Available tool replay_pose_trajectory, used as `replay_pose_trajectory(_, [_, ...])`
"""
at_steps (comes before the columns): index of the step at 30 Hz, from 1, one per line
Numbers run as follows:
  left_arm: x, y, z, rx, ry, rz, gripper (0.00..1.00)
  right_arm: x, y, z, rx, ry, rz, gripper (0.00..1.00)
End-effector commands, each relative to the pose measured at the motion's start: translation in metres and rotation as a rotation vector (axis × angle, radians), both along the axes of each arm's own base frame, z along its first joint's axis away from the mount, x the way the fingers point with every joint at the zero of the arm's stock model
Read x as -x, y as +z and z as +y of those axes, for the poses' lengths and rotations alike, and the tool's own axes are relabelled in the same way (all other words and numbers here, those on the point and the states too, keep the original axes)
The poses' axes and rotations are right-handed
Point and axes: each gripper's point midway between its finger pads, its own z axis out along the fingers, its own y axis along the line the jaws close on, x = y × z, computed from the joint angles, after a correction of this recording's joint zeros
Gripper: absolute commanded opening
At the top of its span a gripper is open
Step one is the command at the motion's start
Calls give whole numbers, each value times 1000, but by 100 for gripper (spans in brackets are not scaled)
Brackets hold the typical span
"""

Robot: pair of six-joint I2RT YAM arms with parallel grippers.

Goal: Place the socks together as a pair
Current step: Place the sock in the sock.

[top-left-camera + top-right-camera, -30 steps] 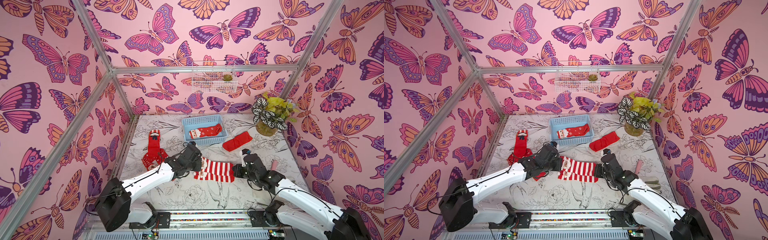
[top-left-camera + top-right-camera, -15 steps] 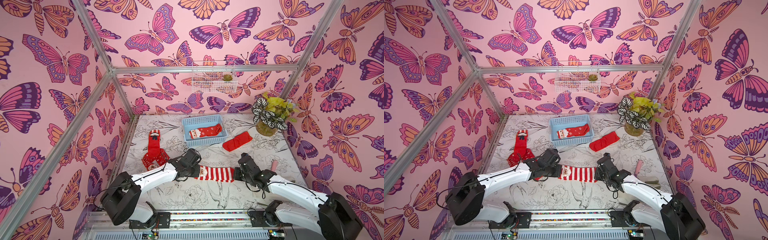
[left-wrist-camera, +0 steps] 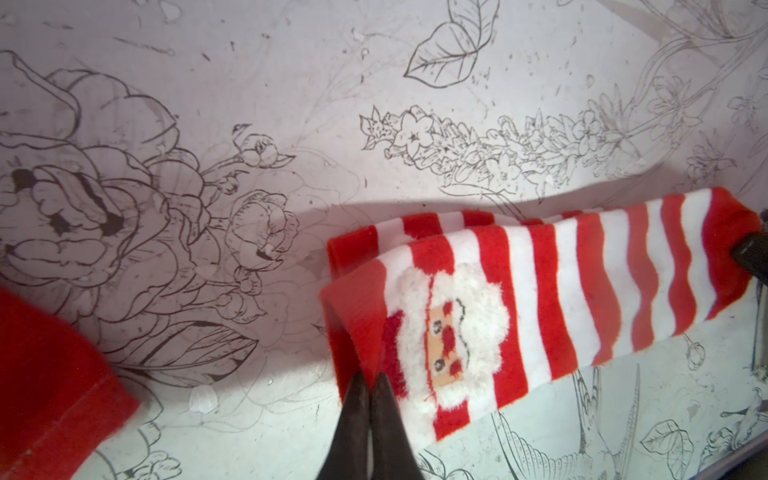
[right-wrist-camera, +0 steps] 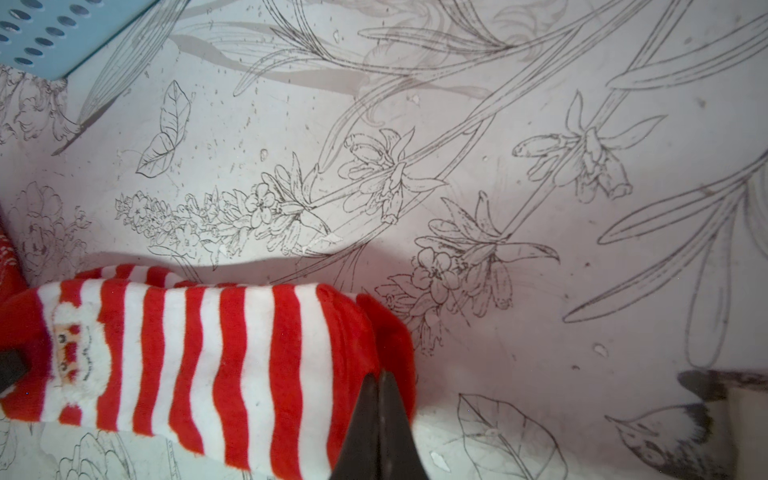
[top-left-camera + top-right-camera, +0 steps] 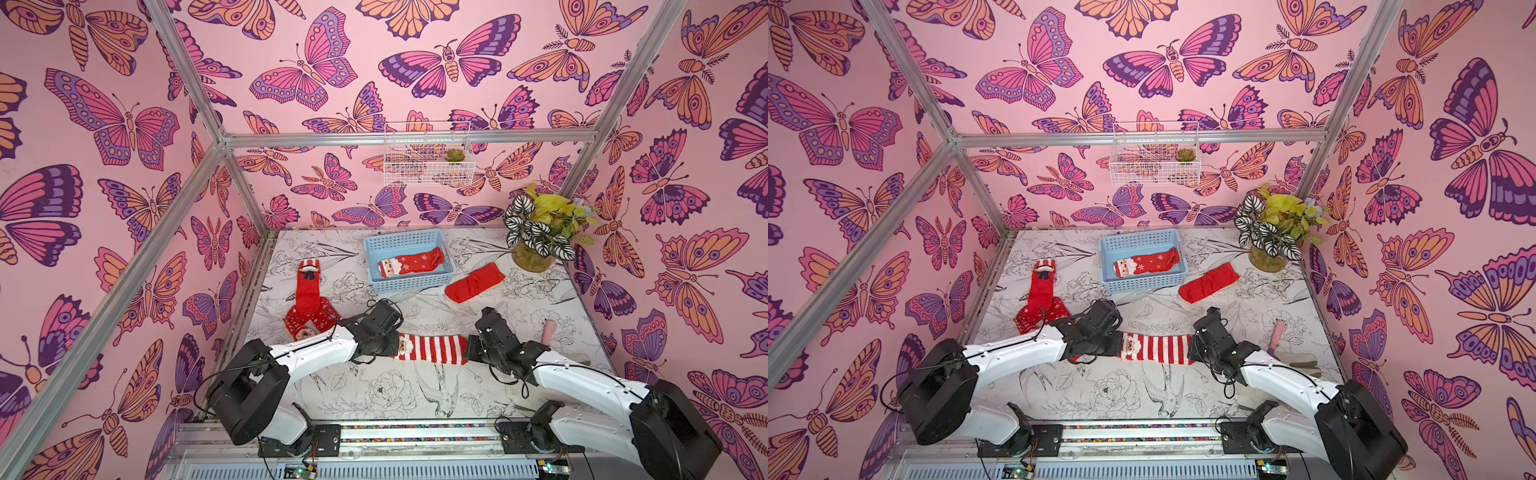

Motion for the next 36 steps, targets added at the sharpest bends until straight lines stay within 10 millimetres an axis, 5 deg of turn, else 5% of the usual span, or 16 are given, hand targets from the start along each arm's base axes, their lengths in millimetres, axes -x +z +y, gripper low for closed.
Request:
replay_pose_trajectory(1, [0,-9,8,-35,30,10,0,2,-3,0,-1,-6,7,0])
replay_pose_trajectory(12, [2,-11,7,-27,34,25,0,4,-4,-3,8,-9,1,0])
replay_pose_trajectory(17, [1,-7,5,-18,33,20,21,5,0,0,-11,1,-1,0])
replay_pose_trajectory(21, [-5,2,12,-29,63,-32,43,5,6,-3,-12,-6,-17,20])
replay_pose_trajectory(24, [-10,6,23,-35,121,-61,48,4,7,-14,35,-44,-31,34])
replay_pose_trajectory(27, [-10,8,24,4,137,-57,48,2,5,-23,73,-80,-34,36])
replay_pose_trajectory(36, [-6,-7,9,68,105,7,51,-4,5,4,-21,-26,0,38])
